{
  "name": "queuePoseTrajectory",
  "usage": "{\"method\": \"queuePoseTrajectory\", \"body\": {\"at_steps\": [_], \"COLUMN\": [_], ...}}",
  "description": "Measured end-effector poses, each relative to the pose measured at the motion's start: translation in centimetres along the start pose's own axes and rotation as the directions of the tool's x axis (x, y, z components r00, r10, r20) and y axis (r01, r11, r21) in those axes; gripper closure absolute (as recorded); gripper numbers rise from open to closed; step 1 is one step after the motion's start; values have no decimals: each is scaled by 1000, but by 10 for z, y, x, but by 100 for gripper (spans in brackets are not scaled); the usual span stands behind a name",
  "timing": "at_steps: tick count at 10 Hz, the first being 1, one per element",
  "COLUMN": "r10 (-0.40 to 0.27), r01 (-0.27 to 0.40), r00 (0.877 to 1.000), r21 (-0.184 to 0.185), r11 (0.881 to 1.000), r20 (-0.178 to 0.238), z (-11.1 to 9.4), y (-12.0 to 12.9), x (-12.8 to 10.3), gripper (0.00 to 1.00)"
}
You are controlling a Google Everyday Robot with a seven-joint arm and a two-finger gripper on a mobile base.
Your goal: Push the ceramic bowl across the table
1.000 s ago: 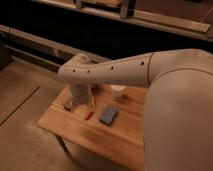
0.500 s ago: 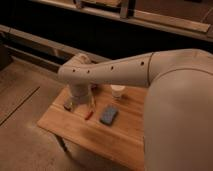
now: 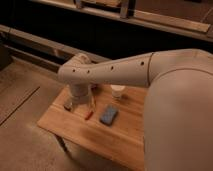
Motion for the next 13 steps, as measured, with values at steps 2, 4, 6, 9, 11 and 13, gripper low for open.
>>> {"method": "queuePoseTrajectory", "body": {"at_steps": [2, 4, 6, 9, 11, 13], "r10": [0, 0, 1, 101, 158, 170], "r01": [0, 0, -1, -101, -160, -172], "r00": [1000, 1000, 1000, 994, 986, 983], "r21": [0, 0, -1, 13, 23, 32], "r11": [1000, 1000, 1000, 995, 987, 985], "r20": [0, 0, -1, 31, 57, 67], "z": [0, 0, 0, -9, -21, -27], "y": [0, 0, 1, -16, -38, -53], "x": [0, 0, -1, -39, -66, -82], "gripper": [52, 72, 91, 100, 100, 100]}}
